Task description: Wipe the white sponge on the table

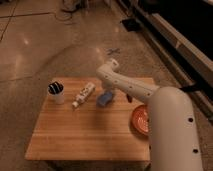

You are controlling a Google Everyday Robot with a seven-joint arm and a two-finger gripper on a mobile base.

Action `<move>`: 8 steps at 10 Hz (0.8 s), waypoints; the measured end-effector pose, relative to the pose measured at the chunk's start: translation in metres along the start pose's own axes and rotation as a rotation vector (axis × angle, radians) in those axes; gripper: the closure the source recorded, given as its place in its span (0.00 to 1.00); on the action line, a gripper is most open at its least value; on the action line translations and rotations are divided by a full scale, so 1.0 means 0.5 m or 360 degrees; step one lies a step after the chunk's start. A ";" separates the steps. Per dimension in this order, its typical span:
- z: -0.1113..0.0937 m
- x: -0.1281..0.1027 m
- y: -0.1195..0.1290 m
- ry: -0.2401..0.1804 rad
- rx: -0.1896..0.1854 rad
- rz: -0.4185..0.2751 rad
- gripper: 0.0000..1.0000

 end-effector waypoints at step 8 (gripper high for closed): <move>0.027 -0.119 0.071 -0.0003 -0.0101 -0.0289 1.00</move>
